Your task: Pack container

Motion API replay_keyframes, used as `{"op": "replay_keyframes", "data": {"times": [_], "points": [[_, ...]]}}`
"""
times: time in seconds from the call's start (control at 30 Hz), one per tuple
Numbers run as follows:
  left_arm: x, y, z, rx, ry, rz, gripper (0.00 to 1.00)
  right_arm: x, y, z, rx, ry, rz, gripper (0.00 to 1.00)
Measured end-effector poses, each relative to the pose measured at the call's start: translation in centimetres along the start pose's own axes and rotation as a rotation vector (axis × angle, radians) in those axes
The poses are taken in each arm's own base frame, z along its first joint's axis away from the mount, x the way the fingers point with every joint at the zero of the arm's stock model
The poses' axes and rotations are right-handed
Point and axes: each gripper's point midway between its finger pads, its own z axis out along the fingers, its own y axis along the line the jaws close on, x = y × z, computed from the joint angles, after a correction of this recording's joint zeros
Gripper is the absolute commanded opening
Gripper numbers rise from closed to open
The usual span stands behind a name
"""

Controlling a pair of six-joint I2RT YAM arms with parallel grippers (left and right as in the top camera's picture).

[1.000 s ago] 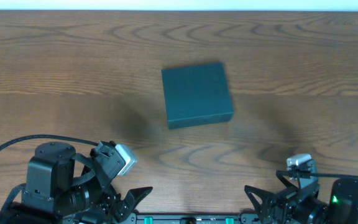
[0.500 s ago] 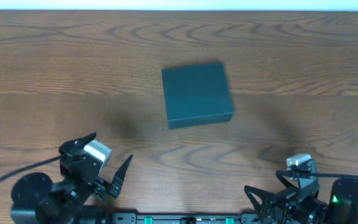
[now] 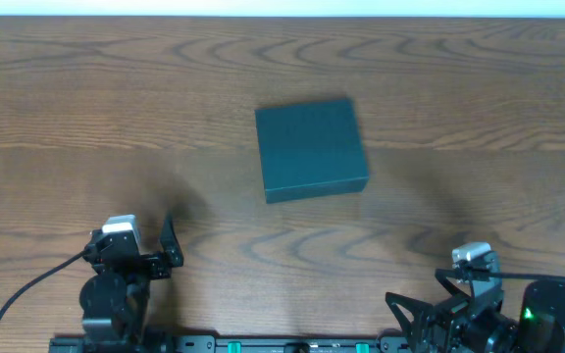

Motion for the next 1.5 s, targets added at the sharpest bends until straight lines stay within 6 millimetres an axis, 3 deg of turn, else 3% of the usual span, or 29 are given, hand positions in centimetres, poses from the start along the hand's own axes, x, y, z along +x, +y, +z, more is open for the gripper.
{"op": "replay_keyframes", "data": {"times": [0.27, 1.27, 1.5], "points": [[2.9, 1.2, 1.9, -0.055, 0.025, -0.052, 0.95, 0.0, 0.0, 0.0, 0.0, 0.0, 0.0, 0.99], [2.6, 1.2, 1.9, -0.056, 0.009, -0.086, 0.95, 0.0, -0.4, 0.0, 0.026, 0.001, -0.001, 0.99], [2.5, 1.2, 1.9, -0.056, 0.006, -0.086, 0.95, -2.9, -1.5, 0.2, 0.078, -0.211, -0.159, 0.99]]}}
